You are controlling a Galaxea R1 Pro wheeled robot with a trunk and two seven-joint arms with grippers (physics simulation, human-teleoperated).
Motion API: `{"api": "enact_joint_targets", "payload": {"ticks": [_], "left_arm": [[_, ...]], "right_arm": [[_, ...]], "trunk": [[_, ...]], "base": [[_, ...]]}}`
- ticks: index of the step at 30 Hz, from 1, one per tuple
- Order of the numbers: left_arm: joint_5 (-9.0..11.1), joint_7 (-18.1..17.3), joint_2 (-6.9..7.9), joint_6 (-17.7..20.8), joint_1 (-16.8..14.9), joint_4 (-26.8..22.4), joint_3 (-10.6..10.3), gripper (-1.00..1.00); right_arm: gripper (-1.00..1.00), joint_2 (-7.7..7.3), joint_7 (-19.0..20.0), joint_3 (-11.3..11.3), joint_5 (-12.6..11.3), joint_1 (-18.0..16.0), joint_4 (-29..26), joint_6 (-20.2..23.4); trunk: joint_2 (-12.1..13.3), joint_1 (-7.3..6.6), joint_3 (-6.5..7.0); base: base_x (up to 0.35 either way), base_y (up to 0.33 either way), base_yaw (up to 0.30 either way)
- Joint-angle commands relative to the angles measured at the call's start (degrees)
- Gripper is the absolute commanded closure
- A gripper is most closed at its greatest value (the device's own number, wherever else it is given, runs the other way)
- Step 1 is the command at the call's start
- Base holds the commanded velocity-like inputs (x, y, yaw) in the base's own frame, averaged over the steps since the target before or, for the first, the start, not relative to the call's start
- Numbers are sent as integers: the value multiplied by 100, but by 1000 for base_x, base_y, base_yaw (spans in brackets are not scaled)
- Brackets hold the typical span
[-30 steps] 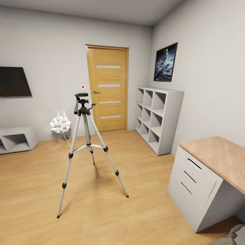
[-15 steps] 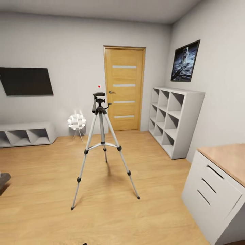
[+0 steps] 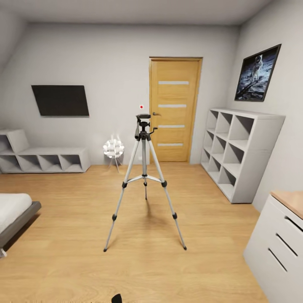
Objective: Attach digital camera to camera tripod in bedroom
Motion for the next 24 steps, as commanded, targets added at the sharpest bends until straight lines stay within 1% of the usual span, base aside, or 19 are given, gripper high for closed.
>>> {"api": "enact_joint_targets", "payload": {"ticks": [1, 7, 11, 16, 24], "left_arm": [[2, 2, 0, 47, 7, -26, 8, -100], [2, 2, 0, 51, 7, -26, 8, -100], [2, 2, -4, 53, 7, -26, 10, -100], [2, 2, -4, 54, 7, -32, 11, -100], [2, 2, -2, 55, 7, -42, 11, -100]], "right_arm": [[-100, 3, -3, -2, -2, 0, 1, -3], [-100, 7, -3, -2, -3, 0, 2, -4], [-100, 8, -3, -2, -4, 0, 3, -4], [-100, 8, -3, -2, -3, 0, 3, -4], [-100, 8, -3, -2, -3, 0, 3, -4]], "trunk": [[-2, 0, -3], [-2, 0, -3], [-2, 0, -3], [-2, 0, -3], [-2, 0, -3]], "base": [[0, 0, 276], [14, 0, 276], [98, 0, 276], [198, 0, 276], [270, -1, 276]]}}
